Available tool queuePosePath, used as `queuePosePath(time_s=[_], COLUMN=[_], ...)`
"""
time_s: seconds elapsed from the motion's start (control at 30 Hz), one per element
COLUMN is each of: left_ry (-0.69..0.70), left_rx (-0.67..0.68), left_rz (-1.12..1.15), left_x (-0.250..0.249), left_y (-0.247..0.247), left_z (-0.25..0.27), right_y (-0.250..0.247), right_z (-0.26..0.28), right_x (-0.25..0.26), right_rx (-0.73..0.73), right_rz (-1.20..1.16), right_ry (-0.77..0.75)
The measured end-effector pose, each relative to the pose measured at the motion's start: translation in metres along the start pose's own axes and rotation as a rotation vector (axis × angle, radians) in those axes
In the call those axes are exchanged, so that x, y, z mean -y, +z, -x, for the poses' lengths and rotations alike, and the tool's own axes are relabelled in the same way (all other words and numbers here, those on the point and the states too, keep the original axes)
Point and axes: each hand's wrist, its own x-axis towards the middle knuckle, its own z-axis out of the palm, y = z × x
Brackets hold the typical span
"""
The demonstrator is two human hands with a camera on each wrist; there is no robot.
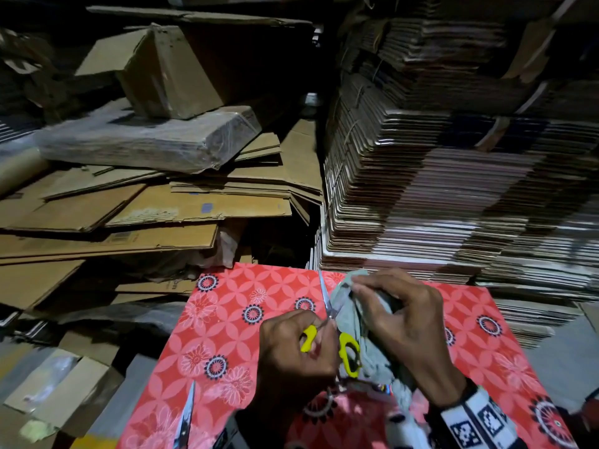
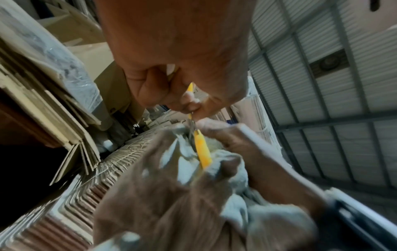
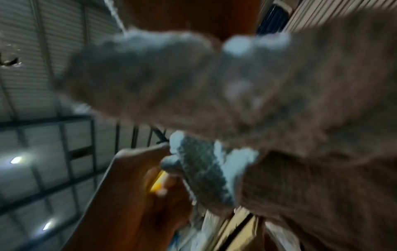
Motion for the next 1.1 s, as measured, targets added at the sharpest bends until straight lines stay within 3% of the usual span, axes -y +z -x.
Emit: queuePosePath(time_s=[0.2,0.6,0.73,0.9,1.1], left_ry=[-0.021,-0.019,-0.031,-0.107,-0.157], left_rx=[-0.006,-0.005,-0.016,-0.076,-0.074], left_rz=[0.008,-0.003,0.019,0.042,0.11], left_x=[0.003,-0.004,-0.008,0.0,-0.001], left_y=[-0.001,0.001,0.001,-0.007,-0.005], left_z=[0.006,0.011,0.012,0.009,0.006], right_y=[0.006,-0.009,-0.027,-0.042,-0.038], right_z=[0.024,0.021,-0.003,-0.008,-0.002], right_x=[0.012,0.009,-0.004,-0.001,0.005], right_rx=[0.05,0.044,0.02,0.021,0.185], right_rz=[-0.012,-0.054,-0.078,-0.341,-0.221], right_ry=[-0.031,-0.047,0.066,0.175,0.09])
